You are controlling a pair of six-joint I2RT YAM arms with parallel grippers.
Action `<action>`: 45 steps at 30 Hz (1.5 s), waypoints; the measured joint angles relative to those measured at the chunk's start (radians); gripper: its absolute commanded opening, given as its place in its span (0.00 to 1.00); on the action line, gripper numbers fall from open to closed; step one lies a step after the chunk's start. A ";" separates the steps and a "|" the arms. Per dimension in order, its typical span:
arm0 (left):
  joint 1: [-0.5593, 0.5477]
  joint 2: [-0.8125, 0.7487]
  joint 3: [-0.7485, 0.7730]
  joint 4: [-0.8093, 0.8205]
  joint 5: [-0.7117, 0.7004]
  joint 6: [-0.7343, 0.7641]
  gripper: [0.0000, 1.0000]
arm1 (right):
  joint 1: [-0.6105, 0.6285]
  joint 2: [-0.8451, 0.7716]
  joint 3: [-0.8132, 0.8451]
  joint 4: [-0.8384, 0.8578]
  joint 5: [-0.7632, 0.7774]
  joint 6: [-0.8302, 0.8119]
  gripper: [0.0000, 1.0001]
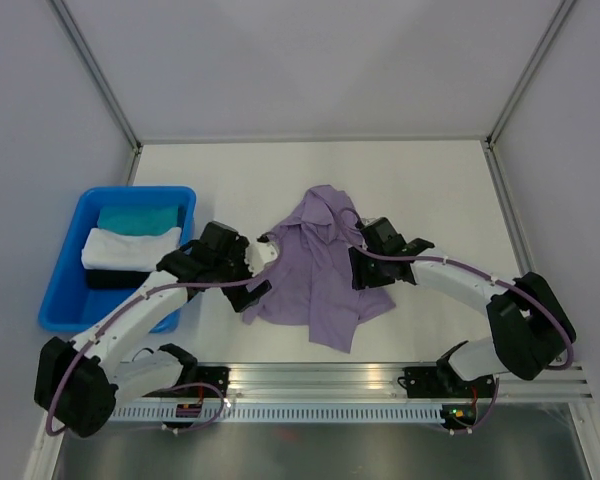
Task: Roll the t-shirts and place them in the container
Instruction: Flatten the tshirt
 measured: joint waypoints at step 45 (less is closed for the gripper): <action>-0.148 0.077 0.020 -0.135 0.254 0.141 0.03 | -0.222 0.593 1.119 -0.091 0.221 -0.085 0.71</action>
